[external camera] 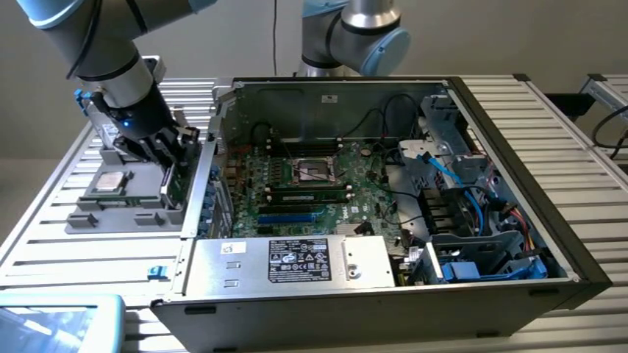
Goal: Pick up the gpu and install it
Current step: 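Pick up the gpu and move the gpu toward the slot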
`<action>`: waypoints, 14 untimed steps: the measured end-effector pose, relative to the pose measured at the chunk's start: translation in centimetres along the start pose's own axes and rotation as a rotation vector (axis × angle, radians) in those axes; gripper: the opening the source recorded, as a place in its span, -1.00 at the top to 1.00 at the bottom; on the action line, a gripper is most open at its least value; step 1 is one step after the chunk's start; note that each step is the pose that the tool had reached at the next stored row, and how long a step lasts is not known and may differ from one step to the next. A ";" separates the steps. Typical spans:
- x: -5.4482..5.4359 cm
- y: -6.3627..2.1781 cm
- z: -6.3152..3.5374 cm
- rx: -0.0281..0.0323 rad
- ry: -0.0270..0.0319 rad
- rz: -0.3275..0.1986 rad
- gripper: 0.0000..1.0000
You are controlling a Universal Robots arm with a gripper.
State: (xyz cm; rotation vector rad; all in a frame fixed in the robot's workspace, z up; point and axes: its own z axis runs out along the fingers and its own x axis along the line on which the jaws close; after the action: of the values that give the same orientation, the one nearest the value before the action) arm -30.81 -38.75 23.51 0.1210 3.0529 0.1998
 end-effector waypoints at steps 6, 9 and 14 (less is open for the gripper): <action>-0.2 0.22 -2.72 0.0000 0.0000 0.002 0.42; -0.3 0.34 -4.09 0.0001 -0.0002 0.003 0.42; -0.5 0.54 -6.37 0.0002 -0.0004 0.005 0.42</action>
State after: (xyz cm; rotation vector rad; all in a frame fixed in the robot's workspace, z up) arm -30.81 -39.07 29.91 0.1281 3.0526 0.1997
